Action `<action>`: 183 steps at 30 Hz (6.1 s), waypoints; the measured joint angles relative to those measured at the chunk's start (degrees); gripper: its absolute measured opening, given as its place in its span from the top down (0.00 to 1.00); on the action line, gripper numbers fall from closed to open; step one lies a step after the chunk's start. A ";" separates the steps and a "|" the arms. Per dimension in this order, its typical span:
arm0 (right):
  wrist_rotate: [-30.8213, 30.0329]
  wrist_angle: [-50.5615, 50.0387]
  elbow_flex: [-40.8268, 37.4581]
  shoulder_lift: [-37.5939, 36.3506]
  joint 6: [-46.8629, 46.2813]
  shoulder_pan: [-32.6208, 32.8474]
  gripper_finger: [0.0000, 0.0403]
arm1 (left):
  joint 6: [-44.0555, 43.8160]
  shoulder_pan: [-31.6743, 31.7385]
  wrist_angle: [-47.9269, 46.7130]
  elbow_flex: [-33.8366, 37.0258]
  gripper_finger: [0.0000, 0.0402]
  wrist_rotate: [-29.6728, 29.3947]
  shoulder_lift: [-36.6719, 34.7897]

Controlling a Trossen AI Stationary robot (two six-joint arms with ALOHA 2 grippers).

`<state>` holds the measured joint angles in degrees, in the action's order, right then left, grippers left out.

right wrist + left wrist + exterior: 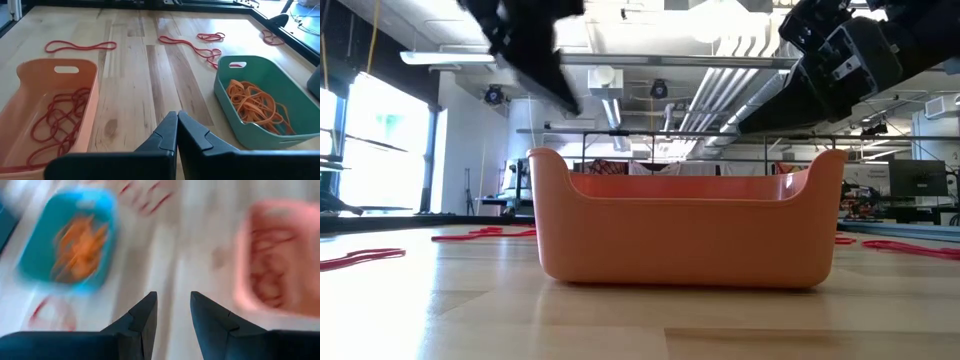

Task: Sort rubber bands into baskets
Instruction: Put the red rubber band into the orange bin

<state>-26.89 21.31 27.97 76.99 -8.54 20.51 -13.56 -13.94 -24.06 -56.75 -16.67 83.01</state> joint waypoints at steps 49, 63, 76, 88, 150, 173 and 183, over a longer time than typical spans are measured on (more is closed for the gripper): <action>-2.95 0.33 0.00 0.00 -0.59 -1.83 0.82 | 3.40 25.16 -8.39 13.11 0.72 9.75 7.89; -2.59 0.29 0.00 0.00 -0.52 -1.83 0.82 | 8.52 24.16 -10.90 11.92 1.00 6.29 7.42; -2.51 -0.32 0.00 0.00 -1.07 -1.83 0.82 | 9.33 15.26 -18.27 -1.27 1.00 3.37 4.28; -2.47 -1.26 0.00 0.00 -1.07 -1.83 0.82 | 9.19 2.86 -13.17 -9.60 1.00 -5.22 4.23; 0.96 -3.56 0.00 -0.02 -1.70 -1.83 0.82 | 23.20 -2.21 10.31 -10.17 0.79 20.79 21.01; 0.76 -4.40 0.00 -0.02 -1.92 -1.83 0.82 | 1.26 -10.92 -25.64 -4.98 0.72 11.79 7.83; 0.64 -4.55 0.00 -0.02 -1.92 -1.83 0.82 | -0.15 -9.68 -14.34 3.99 0.72 13.89 7.83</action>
<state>-26.26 16.77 27.97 76.97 -10.46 18.68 -13.71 -23.62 -38.39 -52.76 -2.78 90.85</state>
